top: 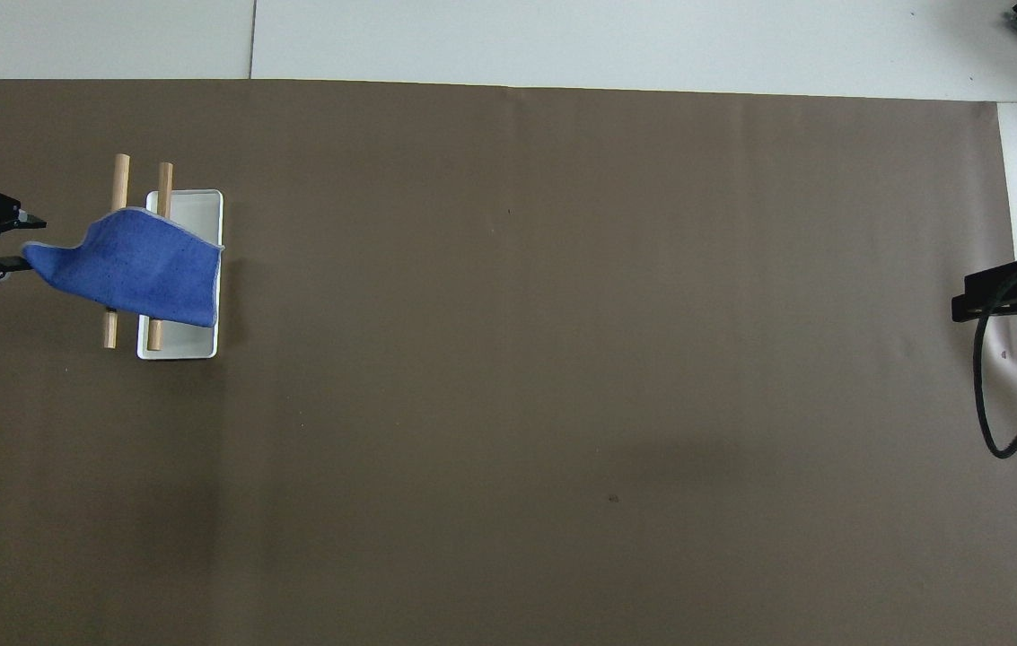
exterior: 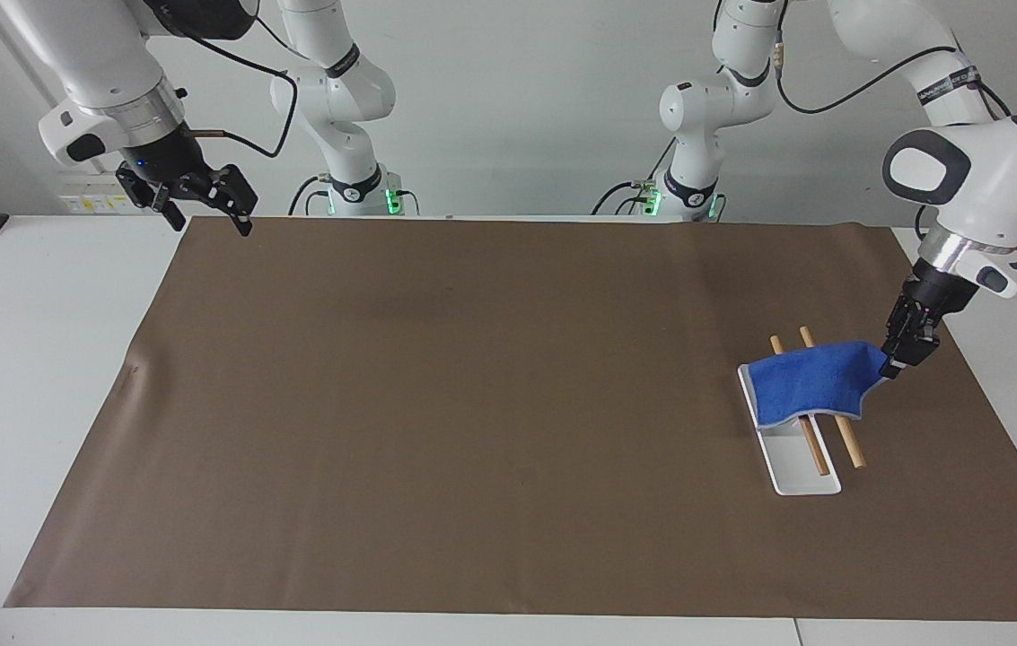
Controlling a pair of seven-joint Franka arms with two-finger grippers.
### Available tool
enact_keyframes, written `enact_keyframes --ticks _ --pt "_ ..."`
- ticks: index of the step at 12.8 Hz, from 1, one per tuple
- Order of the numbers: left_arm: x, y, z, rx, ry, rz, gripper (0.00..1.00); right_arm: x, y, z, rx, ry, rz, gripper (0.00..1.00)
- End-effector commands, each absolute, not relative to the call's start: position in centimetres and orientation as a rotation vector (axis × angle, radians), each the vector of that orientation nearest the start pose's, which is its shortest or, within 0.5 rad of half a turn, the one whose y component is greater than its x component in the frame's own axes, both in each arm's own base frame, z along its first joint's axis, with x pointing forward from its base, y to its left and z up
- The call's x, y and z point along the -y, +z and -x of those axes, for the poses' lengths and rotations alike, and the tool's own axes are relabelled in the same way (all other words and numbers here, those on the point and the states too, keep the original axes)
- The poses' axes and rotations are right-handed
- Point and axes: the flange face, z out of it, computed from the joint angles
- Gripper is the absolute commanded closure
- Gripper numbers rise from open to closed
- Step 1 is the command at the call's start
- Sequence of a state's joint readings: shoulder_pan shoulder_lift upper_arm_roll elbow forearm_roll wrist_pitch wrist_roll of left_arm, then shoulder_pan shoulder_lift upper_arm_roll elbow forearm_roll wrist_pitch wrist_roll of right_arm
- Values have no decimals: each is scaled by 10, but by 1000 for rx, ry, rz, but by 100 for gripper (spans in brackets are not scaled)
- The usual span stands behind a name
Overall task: Right arm passes towel to left arm to hang
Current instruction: 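Drape the towel over the wooden rods with the left gripper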
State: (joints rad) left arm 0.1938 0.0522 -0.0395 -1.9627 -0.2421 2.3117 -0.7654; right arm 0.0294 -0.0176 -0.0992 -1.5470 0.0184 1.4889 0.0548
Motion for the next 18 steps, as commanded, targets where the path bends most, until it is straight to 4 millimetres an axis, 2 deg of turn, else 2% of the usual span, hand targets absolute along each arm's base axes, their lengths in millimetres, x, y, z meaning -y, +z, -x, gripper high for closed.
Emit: enact_keyframes --ticks 1,6,8,10,12,13,14,18 --pt "-88 484 -587 1714 -364 2947 0 38 638 -531 -169 54 3105 0" --pt "-88 485 -586 1718 -363 2945 0 40 636 -517 -174 28 3100 0" --pt "-85 495 -582 1711 -366 2952 0 39 633 -516 -172 9 3099 0" --pt "-66 512 -573 1664 -335 2986 0 35 637 -521 -180 -23 3107 0" --pt "-36 523 -561 1573 -209 3032 0 36 637 -521 -183 -26 3107 0" --pt "-21 529 -557 1536 -186 3052 0 32 636 -522 -171 -23 3107 0" --pt "-9 536 -554 1501 -195 3074 0 36 636 -521 -185 -23 3105 0" --pt "35 537 -543 1290 -80 3100 0 48 635 -519 -213 -14 3099 0"
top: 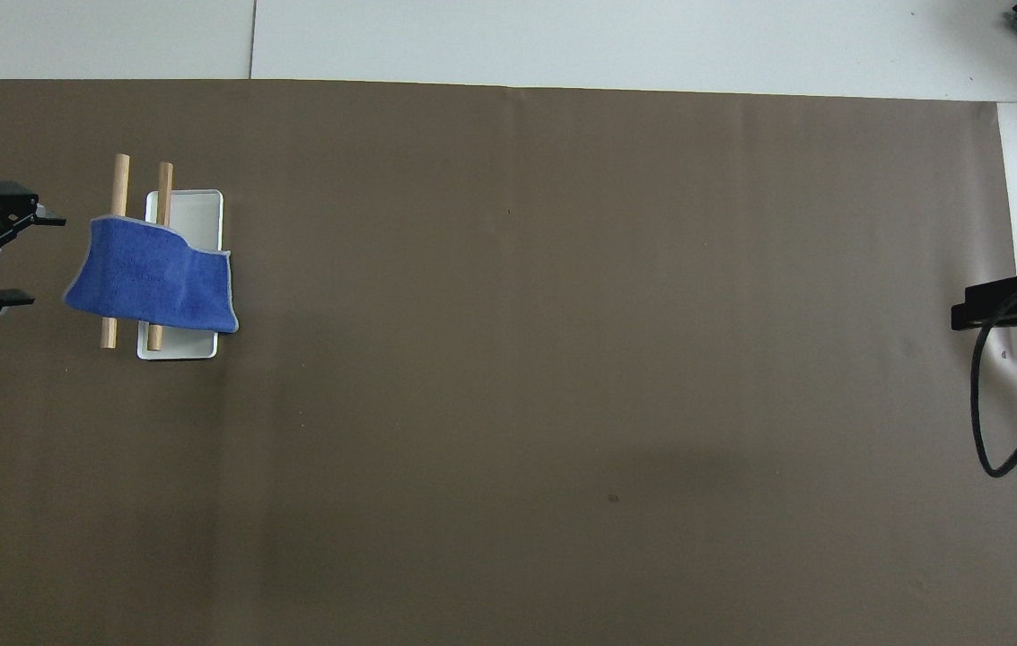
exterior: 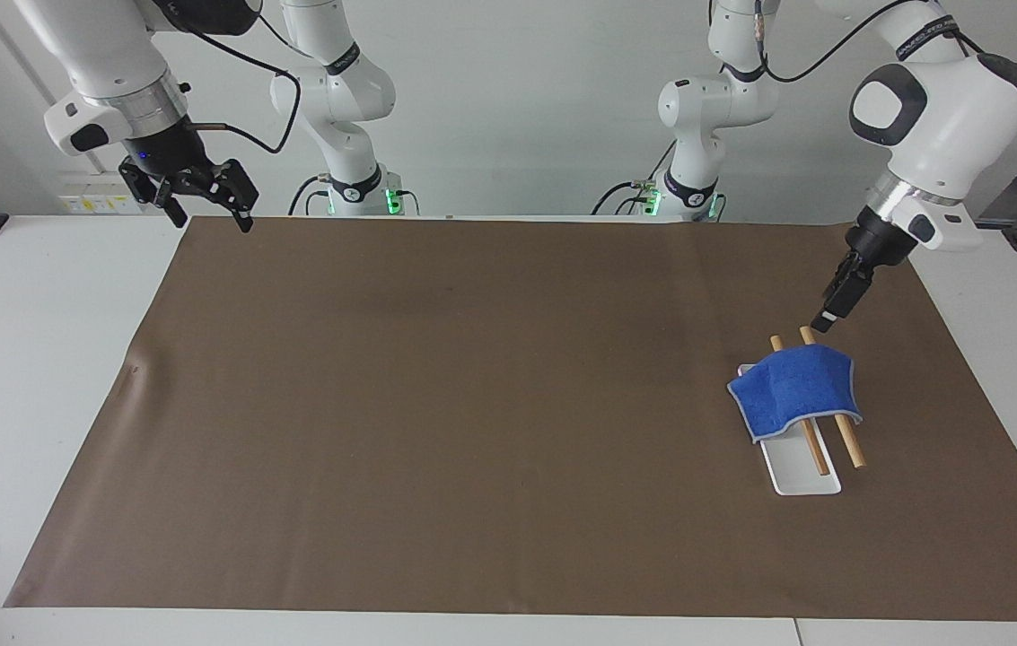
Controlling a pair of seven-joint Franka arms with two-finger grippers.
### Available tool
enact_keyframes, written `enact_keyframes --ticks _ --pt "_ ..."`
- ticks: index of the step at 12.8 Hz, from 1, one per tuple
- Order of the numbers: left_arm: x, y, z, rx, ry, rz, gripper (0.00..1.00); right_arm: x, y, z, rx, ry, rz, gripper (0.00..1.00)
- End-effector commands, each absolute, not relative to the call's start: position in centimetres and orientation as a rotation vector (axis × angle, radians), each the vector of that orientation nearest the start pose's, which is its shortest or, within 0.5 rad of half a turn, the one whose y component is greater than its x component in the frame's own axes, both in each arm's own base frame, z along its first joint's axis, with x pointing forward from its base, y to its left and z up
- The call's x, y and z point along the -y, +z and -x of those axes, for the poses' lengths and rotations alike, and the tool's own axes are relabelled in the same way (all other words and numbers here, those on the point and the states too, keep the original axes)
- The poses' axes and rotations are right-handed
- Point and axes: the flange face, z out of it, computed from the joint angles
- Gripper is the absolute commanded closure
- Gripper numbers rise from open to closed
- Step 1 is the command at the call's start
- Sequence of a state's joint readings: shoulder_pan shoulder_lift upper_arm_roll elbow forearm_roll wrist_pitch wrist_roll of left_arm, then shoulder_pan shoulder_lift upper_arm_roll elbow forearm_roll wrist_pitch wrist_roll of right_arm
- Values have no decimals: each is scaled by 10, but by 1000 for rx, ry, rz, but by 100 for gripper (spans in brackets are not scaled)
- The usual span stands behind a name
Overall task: Right arm passes towel to left arm to hang
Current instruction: 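Open the left gripper and release the towel onto the rack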
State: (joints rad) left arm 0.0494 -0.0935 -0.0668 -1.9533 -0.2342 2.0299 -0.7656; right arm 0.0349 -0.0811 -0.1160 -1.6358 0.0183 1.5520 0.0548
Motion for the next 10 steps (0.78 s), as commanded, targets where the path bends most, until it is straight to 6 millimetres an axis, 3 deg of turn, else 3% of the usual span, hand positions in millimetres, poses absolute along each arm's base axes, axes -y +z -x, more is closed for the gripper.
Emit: enact_keyframes --ticks 1,3,6,10 --pt "49 537 -540 1207 -68 3096 0 47 638 -516 -210 -12 3098 0" --pt "53 541 -537 1034 -72 3111 0 47 640 -515 -210 -19 3098 0" --pt "41 542 -537 505 -102 3226 0 47 644 -512 -210 -28 3097 0" --pt "41 569 -544 110 -116 3156 0 47 648 -510 -210 -40 3096 0"
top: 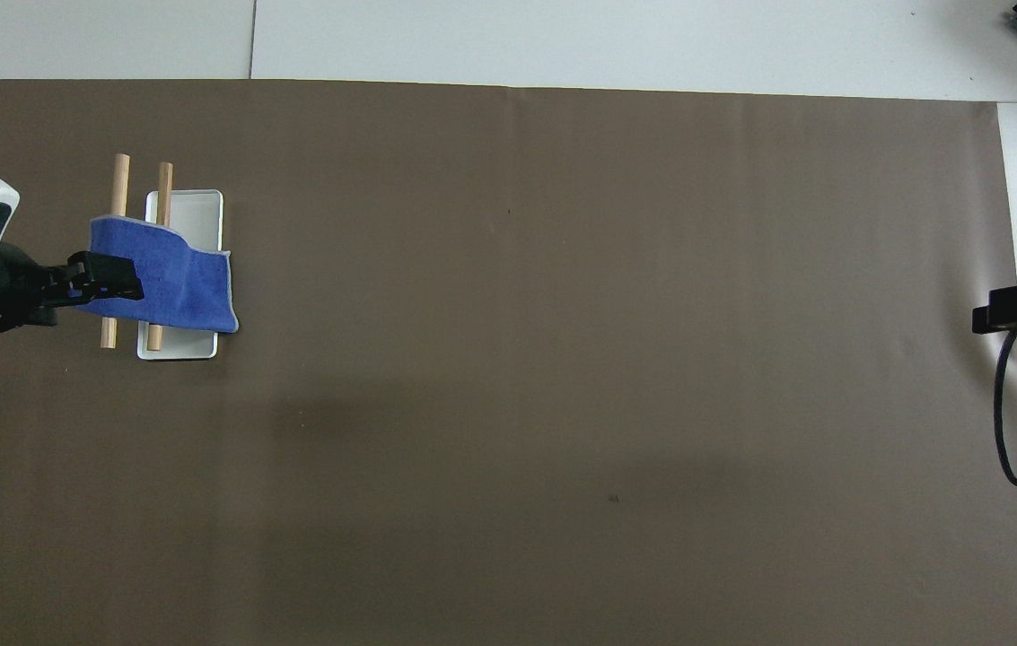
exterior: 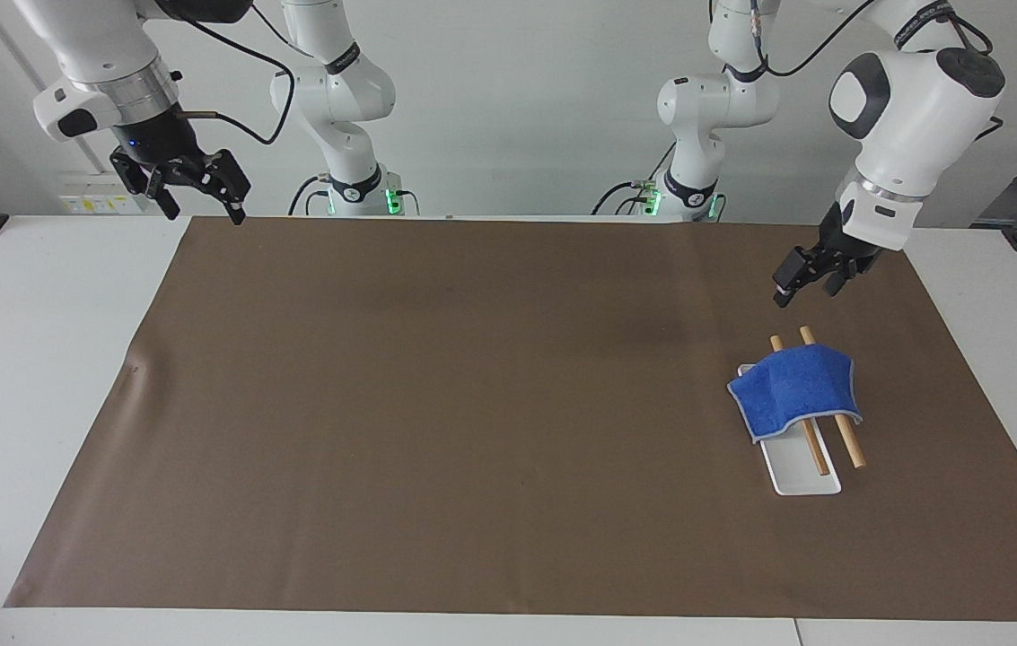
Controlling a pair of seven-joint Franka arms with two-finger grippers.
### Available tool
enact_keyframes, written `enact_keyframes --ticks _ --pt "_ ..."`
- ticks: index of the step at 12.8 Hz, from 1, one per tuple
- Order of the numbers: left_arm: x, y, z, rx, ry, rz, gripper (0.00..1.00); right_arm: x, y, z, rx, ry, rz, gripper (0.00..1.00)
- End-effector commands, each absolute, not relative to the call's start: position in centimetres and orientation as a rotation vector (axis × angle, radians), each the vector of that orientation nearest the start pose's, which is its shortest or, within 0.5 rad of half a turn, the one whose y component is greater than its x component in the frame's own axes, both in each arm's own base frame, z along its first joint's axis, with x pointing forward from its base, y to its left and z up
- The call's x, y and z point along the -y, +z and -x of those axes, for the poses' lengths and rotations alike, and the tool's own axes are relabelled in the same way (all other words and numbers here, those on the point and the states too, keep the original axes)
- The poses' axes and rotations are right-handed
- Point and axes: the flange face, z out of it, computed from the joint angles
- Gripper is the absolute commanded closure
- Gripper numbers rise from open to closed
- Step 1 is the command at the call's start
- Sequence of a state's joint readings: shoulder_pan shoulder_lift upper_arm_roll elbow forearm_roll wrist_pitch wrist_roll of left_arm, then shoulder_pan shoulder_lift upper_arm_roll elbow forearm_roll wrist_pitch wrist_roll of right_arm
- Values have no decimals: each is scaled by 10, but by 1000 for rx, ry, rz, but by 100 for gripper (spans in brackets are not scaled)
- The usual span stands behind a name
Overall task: Right arm passes towel to left arm to hang
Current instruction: 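Open the left gripper and release the towel onto the rack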
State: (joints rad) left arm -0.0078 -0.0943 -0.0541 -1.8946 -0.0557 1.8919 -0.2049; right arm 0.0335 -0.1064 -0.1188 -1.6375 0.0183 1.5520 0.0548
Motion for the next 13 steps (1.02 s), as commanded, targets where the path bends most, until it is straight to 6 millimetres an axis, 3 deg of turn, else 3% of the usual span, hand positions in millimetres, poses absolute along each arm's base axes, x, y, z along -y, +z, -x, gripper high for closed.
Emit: enact_keyframes --ticks 1,7,13 --pt "42 575 -549 101 -102 3155 0 47 648 -510 -210 -40 3096 0" --pt "38 626 -565 101 -22 3140 0 47 648 -510 -210 -40 3096 0" --pt "44 632 -554 99 -31 3144 0 47 648 -510 -210 -40 3096 0"
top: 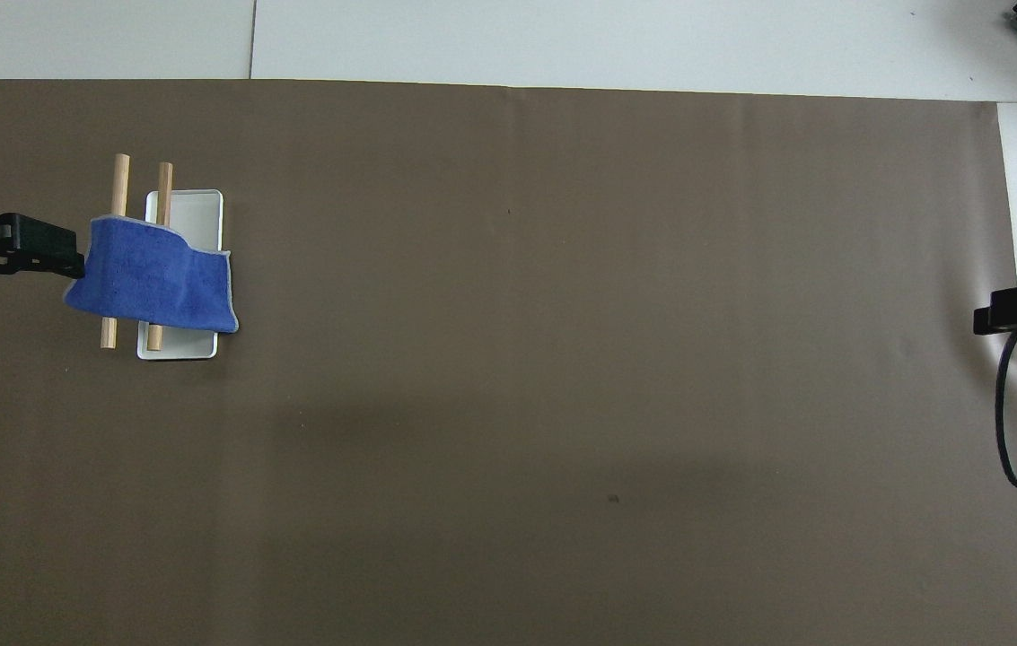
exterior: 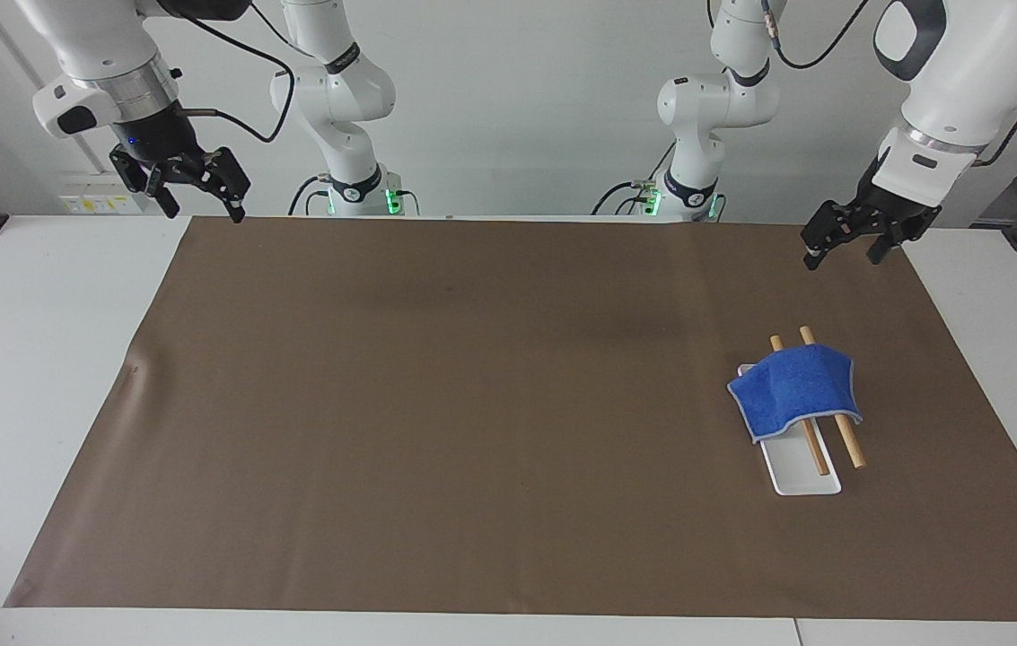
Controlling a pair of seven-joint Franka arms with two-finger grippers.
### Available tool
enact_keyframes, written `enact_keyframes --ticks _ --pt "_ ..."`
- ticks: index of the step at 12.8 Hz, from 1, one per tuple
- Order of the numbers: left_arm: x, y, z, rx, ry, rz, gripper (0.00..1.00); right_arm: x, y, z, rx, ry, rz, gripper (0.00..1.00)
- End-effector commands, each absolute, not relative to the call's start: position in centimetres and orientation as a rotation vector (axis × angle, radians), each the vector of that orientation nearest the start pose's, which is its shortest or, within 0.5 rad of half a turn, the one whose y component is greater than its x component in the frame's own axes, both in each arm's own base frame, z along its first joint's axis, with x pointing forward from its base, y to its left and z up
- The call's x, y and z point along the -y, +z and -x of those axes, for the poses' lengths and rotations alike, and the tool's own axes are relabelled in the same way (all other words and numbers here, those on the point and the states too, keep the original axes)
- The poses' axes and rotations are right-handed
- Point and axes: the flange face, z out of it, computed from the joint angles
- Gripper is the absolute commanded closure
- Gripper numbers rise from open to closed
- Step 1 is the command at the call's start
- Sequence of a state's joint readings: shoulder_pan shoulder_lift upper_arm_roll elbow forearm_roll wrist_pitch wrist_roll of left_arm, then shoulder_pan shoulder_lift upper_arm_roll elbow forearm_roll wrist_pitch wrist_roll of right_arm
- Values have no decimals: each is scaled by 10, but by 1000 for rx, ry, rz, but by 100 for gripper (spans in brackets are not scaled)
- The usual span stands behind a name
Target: Right arm passes towel to left arm to hang
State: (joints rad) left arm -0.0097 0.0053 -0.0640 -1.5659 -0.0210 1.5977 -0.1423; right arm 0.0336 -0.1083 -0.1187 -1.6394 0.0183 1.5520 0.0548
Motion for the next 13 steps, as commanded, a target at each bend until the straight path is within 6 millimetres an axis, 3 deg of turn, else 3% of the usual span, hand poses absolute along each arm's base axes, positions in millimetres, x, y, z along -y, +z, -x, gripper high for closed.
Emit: enact_keyframes --ticks 1,4,6,13 --pt "44 631 -554 99 -29 3144 0 47 648 -510 -207 -40 3096 0" --pt "41 627 -553 97 -38 3144 0 47 648 -510 -205 -40 3097 0" --pt "53 620 -550 61 -36 3144 0 47 648 -510 -207 -40 3096 0" --pt "34 622 -551 -17 -48 3145 0 47 648 -510 -207 -40 3096 0"
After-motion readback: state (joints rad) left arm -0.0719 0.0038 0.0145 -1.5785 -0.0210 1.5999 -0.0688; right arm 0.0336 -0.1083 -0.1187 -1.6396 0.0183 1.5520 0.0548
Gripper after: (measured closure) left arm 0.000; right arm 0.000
